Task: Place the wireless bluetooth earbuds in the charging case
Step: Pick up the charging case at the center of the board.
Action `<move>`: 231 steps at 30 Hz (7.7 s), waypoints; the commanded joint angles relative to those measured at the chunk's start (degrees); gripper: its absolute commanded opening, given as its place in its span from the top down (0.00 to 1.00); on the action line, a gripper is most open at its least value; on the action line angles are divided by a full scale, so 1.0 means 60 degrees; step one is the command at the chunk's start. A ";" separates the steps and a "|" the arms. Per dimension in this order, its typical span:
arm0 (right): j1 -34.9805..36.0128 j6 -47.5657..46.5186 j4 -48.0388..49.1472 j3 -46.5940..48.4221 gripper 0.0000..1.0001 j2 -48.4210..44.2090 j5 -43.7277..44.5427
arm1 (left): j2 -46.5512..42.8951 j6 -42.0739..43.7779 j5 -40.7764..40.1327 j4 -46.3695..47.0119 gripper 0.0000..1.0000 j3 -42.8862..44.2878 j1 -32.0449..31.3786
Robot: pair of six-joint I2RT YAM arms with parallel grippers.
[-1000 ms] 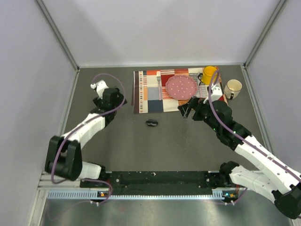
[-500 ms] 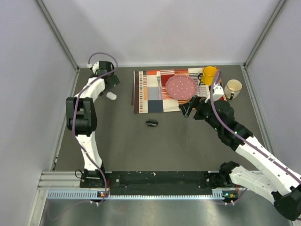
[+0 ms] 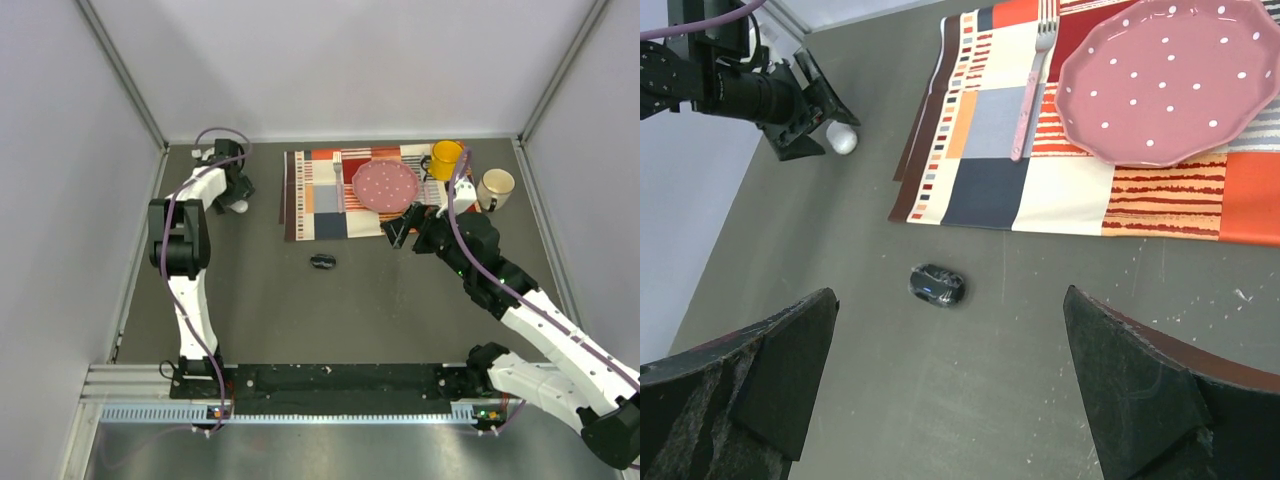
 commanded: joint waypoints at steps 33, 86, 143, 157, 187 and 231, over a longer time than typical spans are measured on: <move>0.0250 0.1564 0.4175 -0.2067 0.15 -0.0032 -0.2030 | -0.7230 -0.2588 0.3086 0.3302 0.99 -0.6427 -0.0064; 0.5701 -0.0956 1.3240 0.0553 0.38 0.8581 0.1457 | -1.4959 -0.5359 0.2500 0.3522 0.97 -1.0680 -0.3186; 0.0590 -0.0118 0.5593 -0.1017 1.00 0.2403 -0.6846 | -1.5340 0.2931 0.8514 0.7064 0.01 -1.1117 -0.3054; 0.0369 -0.2011 0.0542 0.0627 1.00 0.0394 -0.9967 | -1.5544 0.2875 1.1977 1.5107 0.11 -1.3697 -0.4284; 0.1423 -0.3418 0.4145 -0.1277 1.00 -0.0823 -0.8855 | -1.1532 -0.0100 1.0586 1.7951 0.30 -1.2658 -0.5983; 0.1497 -0.3036 0.4835 -0.1336 1.00 -0.0559 -0.9148 | -1.0300 0.0457 0.9707 1.7848 0.68 -1.1969 -0.7053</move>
